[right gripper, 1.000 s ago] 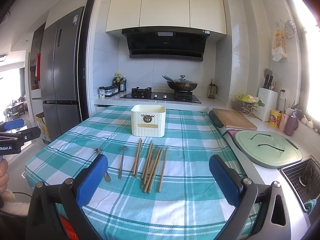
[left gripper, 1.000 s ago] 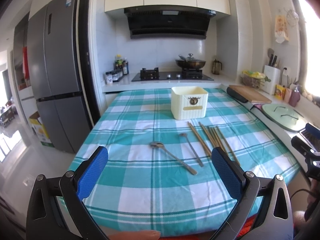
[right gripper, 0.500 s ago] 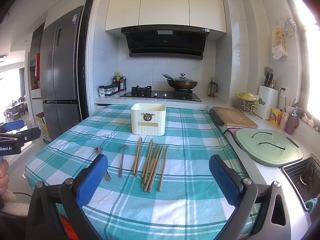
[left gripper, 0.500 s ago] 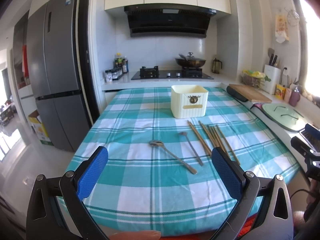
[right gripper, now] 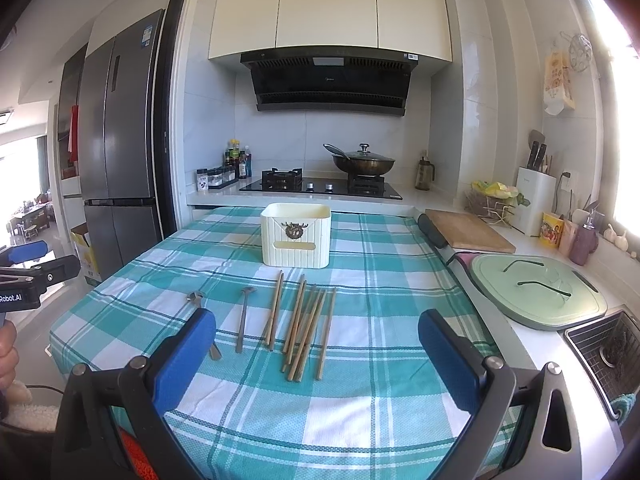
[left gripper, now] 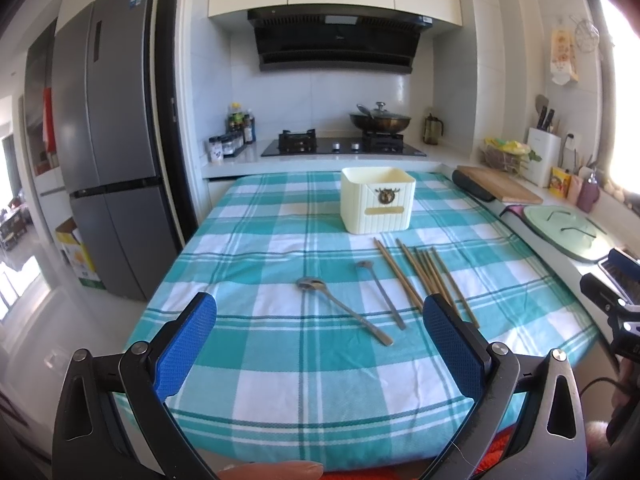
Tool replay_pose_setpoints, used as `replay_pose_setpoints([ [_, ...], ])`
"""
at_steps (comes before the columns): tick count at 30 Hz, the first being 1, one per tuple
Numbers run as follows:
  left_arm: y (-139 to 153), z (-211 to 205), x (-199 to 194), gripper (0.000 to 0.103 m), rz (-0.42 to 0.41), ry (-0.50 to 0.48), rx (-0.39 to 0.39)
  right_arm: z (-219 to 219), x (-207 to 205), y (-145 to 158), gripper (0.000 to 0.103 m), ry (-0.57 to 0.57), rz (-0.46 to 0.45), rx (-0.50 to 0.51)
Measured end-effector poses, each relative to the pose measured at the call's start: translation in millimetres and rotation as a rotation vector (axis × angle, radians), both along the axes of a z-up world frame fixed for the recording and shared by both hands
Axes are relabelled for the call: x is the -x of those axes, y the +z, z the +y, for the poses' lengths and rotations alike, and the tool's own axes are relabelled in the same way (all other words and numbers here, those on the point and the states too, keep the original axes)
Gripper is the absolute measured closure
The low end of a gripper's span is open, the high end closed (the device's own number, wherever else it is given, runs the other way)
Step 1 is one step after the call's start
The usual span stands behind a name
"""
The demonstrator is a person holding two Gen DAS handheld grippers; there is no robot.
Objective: Organize utensils
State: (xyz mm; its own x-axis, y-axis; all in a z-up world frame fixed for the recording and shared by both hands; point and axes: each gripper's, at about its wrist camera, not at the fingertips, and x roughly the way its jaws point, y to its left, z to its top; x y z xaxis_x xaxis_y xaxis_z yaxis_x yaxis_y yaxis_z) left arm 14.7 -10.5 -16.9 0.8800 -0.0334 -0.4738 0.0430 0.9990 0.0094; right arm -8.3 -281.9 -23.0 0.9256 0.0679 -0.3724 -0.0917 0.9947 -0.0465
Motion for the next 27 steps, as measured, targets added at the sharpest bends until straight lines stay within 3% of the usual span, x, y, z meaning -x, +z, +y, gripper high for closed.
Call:
replay_pose_setpoints([
  [27, -3.8, 0.0, -2.4, 0.000, 0.016, -0.004, 0.002, -1.2, -0.6, -1.2, 0.000, -0.002, 0.006, -0.001],
])
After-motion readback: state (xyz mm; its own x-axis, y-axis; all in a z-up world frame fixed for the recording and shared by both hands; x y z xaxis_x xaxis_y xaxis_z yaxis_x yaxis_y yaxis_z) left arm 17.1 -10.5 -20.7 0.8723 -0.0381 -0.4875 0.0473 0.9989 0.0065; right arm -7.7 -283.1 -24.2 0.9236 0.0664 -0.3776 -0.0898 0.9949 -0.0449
